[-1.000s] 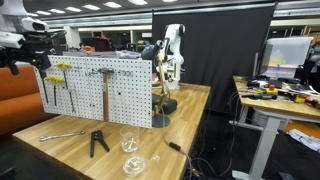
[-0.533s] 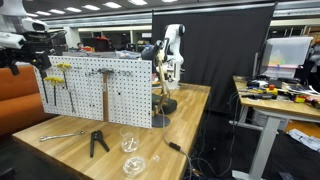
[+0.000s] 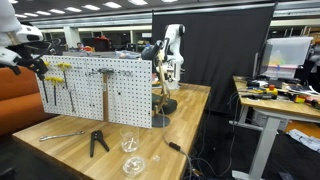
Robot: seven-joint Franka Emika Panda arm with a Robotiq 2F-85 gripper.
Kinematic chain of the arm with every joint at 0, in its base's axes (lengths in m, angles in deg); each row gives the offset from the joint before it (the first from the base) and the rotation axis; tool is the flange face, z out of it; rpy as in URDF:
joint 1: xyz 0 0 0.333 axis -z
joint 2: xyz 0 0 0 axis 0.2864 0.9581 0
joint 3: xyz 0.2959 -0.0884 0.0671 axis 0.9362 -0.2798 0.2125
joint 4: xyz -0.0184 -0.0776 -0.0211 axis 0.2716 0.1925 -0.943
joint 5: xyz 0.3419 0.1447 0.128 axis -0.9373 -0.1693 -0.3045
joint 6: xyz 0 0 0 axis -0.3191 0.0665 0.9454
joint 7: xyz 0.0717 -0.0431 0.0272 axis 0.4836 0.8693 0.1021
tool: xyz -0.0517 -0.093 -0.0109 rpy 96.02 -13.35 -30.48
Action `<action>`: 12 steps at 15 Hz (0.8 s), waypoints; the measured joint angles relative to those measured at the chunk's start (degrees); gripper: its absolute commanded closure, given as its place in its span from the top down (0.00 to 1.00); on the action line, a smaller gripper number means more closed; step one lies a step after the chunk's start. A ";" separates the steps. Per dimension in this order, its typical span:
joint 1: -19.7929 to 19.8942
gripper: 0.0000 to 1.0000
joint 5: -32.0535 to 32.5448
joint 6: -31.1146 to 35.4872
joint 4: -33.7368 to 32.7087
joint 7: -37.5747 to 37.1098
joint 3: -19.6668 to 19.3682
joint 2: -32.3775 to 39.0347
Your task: Unhang the spanner from the tool holder and put it on the table
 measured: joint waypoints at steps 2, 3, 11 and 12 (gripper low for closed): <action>-2.58 1.00 -0.73 6.19 -0.50 -0.75 -0.03 5.66; -3.09 1.00 -0.73 9.12 -1.10 -1.34 0.20 8.73; -3.14 1.00 -0.73 12.58 -3.62 -1.64 0.52 13.99; -3.14 1.00 -0.73 12.57 -3.62 -1.64 0.52 13.99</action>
